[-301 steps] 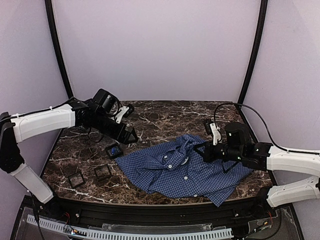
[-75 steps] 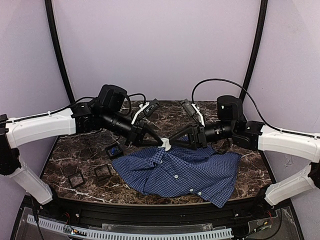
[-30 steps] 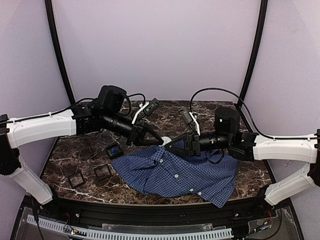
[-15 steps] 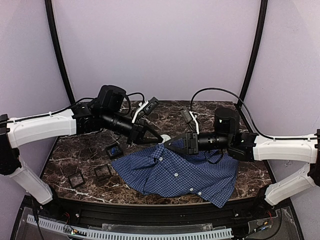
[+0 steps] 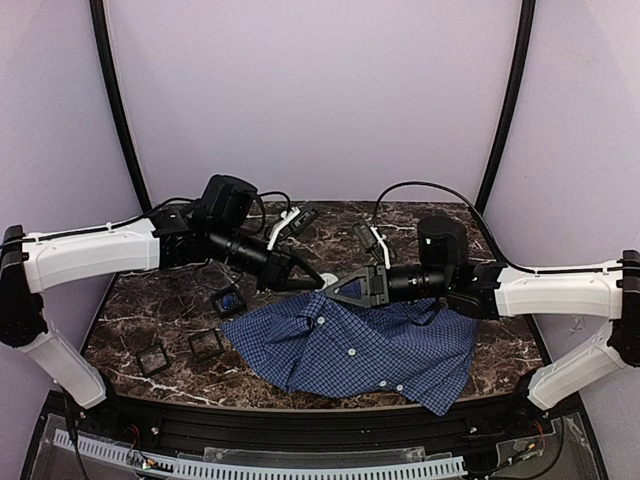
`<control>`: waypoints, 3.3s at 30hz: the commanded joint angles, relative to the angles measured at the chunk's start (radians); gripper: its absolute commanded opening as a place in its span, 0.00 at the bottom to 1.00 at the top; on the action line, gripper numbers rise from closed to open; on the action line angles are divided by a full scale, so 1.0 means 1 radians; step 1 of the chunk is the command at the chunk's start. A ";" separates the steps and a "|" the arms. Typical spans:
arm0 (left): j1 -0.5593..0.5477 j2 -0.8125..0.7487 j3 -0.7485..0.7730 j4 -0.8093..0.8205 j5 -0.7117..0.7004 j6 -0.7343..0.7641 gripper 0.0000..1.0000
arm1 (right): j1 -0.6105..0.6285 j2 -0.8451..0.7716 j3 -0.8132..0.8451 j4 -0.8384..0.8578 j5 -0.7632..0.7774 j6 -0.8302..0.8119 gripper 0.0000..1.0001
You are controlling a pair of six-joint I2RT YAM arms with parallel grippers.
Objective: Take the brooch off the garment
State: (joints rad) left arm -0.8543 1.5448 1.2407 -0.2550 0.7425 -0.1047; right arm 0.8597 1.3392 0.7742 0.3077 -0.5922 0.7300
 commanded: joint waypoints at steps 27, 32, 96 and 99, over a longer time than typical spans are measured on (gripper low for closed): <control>-0.017 0.057 0.084 -0.166 -0.223 0.060 0.01 | 0.099 -0.173 -0.072 -0.214 0.253 -0.176 0.76; -0.018 0.040 0.076 -0.172 -0.259 0.093 0.01 | 0.156 -0.110 -0.025 -0.302 0.340 -0.204 0.66; -0.128 0.092 0.134 -0.373 -0.705 0.313 0.01 | 0.393 0.210 0.066 -0.055 0.994 -0.201 0.03; -0.126 0.092 0.134 -0.373 -0.707 0.314 0.01 | 0.402 0.166 0.045 -0.042 1.045 -0.186 0.00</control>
State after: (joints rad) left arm -0.9775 1.6604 1.3701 -0.6292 0.0185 0.2104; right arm 1.2461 1.5593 0.8490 0.2020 0.3431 0.5186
